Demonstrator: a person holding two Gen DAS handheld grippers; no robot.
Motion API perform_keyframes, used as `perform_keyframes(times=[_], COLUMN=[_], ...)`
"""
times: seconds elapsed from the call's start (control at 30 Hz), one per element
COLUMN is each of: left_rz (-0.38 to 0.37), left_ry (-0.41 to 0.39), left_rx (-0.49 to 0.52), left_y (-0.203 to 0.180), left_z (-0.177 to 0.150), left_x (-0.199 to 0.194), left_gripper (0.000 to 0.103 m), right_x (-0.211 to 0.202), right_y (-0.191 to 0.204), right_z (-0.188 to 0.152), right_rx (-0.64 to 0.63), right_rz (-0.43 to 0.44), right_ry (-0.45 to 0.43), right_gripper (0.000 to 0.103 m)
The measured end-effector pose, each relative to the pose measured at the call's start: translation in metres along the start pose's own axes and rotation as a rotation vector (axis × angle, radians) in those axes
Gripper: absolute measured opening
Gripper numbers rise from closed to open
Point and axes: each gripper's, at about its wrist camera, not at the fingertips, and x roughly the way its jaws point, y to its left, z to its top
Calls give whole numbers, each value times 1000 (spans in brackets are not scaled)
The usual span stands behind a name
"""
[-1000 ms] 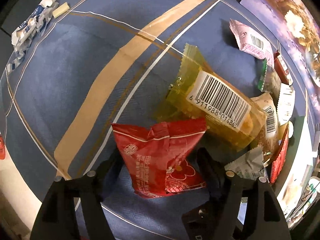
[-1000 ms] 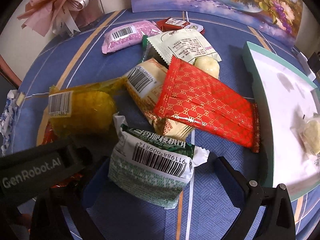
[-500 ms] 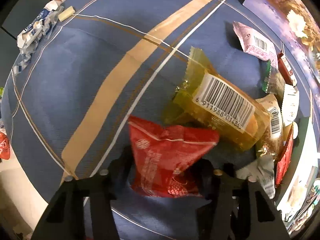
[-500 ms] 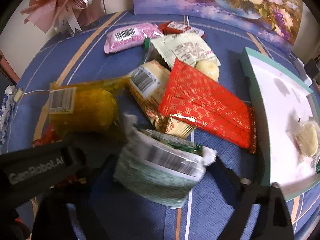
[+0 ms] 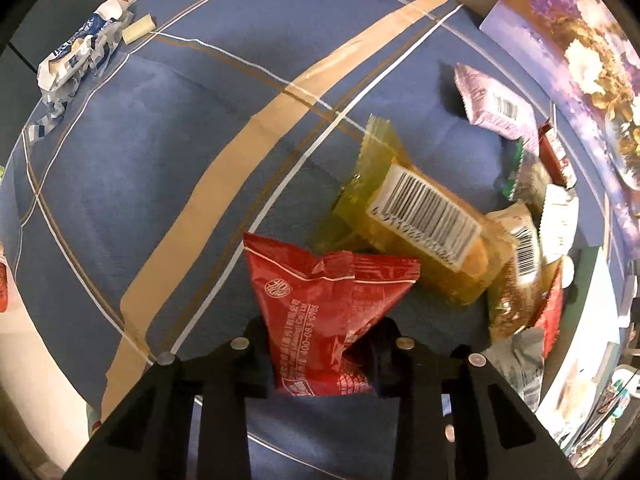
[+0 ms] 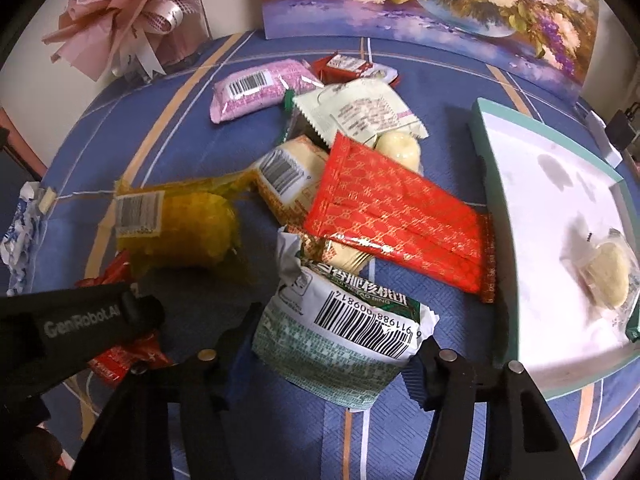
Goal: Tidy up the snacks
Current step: 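Grasp the red wrapped snack with left tool while right tool grasps green barcode pack, then carry both packs into the white tray and open both tools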
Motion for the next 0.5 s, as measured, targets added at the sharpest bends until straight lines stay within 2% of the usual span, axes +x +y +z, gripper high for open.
perform_keyframes(times=[0.1,0.37,0.5], left_rz=[-23,-69,-88], left_ry=[-22,-109,-134], left_rx=[-9,0,13], left_y=[8,-8,-18], left_z=[6,1,-6], left_x=[-28,-85,-103], left_gripper=[35,35,35], right_x=[-15,-57,-63], right_y=[-3,-23,-41], right_z=[3,11,16], right_rx=[-7,-7,15], right_rz=[14,15,7], right_ry=[-30,-105,-101], right_gripper=[64,64,64])
